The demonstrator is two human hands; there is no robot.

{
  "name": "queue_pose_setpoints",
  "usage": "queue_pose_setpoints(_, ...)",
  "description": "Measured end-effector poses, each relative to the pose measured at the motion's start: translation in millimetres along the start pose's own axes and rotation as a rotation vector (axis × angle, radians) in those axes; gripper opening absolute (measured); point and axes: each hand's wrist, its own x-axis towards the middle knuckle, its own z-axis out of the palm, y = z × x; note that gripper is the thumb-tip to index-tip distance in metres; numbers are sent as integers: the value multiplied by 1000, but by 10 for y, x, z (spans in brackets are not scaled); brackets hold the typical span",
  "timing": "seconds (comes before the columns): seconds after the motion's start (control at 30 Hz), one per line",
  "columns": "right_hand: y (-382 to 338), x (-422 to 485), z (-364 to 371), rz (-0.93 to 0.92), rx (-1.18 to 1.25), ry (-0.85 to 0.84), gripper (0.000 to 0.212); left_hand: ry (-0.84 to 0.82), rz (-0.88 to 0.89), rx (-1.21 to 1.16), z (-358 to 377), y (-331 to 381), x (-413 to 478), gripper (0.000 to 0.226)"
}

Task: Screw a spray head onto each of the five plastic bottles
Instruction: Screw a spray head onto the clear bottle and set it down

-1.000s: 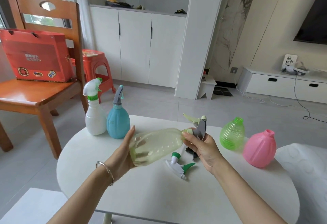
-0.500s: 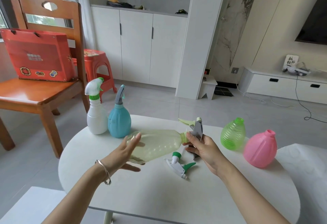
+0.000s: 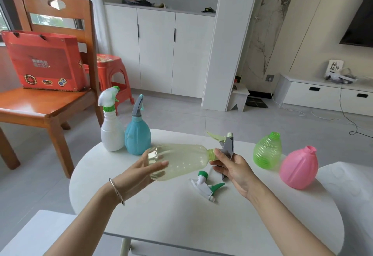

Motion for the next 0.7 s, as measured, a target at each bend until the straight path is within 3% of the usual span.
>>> queue_pose_setpoints(0.07,22,-6,7,8,-9,-4,8,-14,-86,23,29,19,-20,68)
queue_pose_setpoints(0.13,35,-10,15,6,-22,3,9,16,-107,142,30,20,-18,61)
queue_pose_setpoints(0.2,22,-6,20,15,-8,16,9,67,22,252,3,12,-16,67)
queue_pose_setpoints(0.27,1,-1,18,27,24,27,9,38,131,280,-35,-3,-22,97)
queue_pose_setpoints(0.33,8,2,17,32,23,22,9,-13,86,215,-44,-29,-23,118)
queue_pose_setpoints(0.37,17,-3,17,33,11,17,9,-27,32,164,-10,-20,-30,115)
queue_pose_setpoints(0.43,38,-7,18,36,-16,12,9,-24,-70,114,58,20,-49,86)
queue_pose_setpoints(0.5,37,-4,10,36,-24,13,8,46,-38,169,51,18,-30,70)
queue_pose_setpoints(0.53,30,-1,4,36,-19,18,7,73,21,194,32,19,-20,73)
queue_pose_setpoints(0.63,17,10,-15,42,1,26,6,8,96,161,-24,-22,-7,113)
queue_pose_setpoints(0.7,31,7,-14,43,-5,15,6,-10,-18,58,22,-26,-15,107)
